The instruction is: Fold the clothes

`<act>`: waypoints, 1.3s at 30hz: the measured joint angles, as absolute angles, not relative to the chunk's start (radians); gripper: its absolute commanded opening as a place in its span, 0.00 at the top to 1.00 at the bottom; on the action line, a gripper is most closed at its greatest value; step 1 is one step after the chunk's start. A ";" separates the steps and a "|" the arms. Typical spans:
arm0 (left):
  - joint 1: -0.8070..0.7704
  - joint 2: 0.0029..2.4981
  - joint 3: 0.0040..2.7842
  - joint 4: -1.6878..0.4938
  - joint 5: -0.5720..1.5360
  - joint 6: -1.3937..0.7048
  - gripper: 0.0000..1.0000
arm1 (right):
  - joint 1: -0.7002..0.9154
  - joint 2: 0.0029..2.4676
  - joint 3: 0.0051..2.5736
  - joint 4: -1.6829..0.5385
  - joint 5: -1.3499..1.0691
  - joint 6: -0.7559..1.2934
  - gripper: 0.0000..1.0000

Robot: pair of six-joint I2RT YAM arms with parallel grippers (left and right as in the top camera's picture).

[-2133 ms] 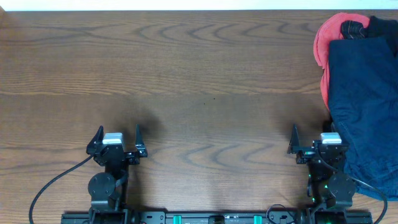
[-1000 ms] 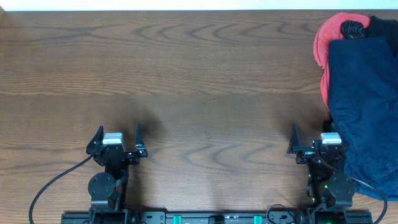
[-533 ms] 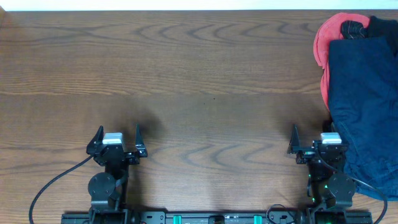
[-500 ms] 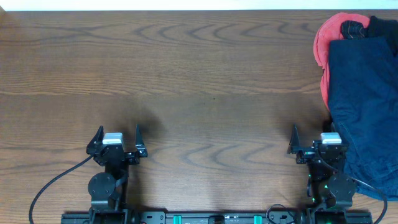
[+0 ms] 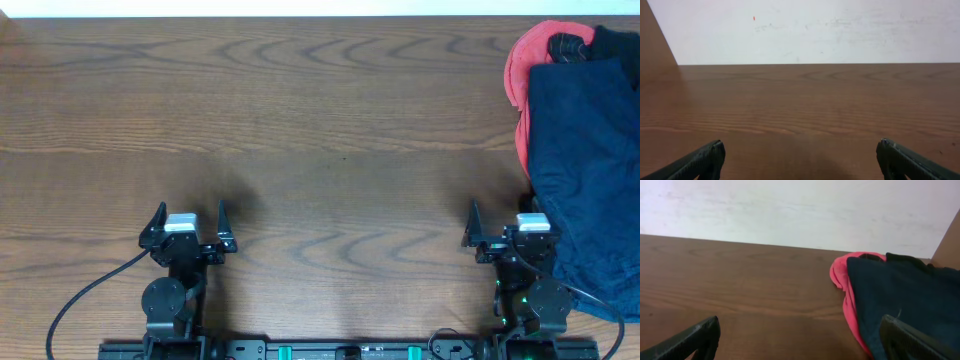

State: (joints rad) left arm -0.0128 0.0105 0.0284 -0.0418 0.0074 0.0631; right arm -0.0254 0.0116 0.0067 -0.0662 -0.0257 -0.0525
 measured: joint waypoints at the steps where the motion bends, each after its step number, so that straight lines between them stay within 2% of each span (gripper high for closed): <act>1: -0.013 0.010 0.029 -0.044 0.007 0.057 0.02 | -0.025 0.012 0.007 -0.067 -0.026 -0.039 0.01; 6: -0.013 0.010 0.056 -0.109 0.007 0.040 0.02 | -0.025 0.014 0.020 -0.102 0.006 0.019 0.01; 13: -0.013 0.065 0.175 -0.318 0.000 -0.022 0.02 | -0.025 0.131 0.172 -0.239 0.076 0.049 0.01; 20: -0.013 0.298 0.421 -0.443 -0.001 -0.057 0.02 | -0.025 0.428 0.423 -0.315 0.102 0.052 0.01; 30: -0.013 0.756 0.787 -0.748 0.013 -0.067 0.02 | -0.025 0.959 0.850 -0.630 0.110 0.002 0.01; 34: -0.013 0.862 0.852 -0.805 0.059 -0.072 0.02 | -0.025 1.108 0.977 -0.677 0.090 -0.009 0.01; 39: -0.013 0.923 0.857 -0.824 0.098 -0.072 0.02 | -0.033 1.204 0.999 -0.677 0.169 -0.004 0.01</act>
